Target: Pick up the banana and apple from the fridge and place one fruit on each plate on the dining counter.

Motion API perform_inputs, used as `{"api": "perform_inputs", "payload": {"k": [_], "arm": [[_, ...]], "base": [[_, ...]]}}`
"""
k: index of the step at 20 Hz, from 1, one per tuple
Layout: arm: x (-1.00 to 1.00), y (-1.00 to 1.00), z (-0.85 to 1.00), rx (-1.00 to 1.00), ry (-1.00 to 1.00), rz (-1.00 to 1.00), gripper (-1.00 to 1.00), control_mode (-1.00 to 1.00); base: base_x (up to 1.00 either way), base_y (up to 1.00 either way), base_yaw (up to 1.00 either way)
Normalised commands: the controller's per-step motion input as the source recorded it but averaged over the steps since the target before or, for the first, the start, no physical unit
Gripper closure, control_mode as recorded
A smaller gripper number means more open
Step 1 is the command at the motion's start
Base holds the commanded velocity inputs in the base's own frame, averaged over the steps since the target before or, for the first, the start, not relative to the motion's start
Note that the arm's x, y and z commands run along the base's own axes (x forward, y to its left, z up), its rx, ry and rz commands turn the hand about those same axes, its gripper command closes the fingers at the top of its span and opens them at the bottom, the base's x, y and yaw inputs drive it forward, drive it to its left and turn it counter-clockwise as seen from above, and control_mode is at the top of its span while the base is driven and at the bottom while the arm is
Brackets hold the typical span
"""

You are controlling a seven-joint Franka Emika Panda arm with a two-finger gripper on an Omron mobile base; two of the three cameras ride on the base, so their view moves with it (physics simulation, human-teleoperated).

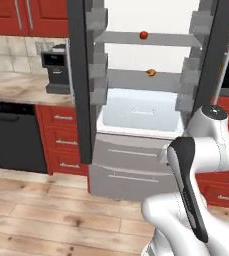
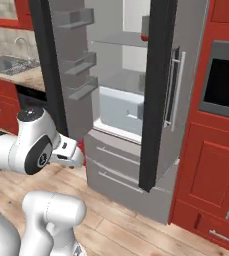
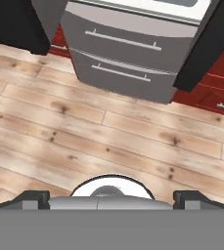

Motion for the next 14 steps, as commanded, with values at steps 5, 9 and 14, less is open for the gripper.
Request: {"api": "perform_inputs", "payload": {"k": [5,9,14], "arm": [[0.0,0.0,0.0,0.0,0.0,0.0,-1.0,1.0],[0.0,0.0,0.0,0.0,0.0,0.0,-1.0,1.0],[0.0,0.0,0.0,0.0,0.0,0.0,-1.0,1.0]], "base": [[0.26,0.67,-0.65],[0.24,0.77,-0.47],[0.34,0.46,-0.23]]}}
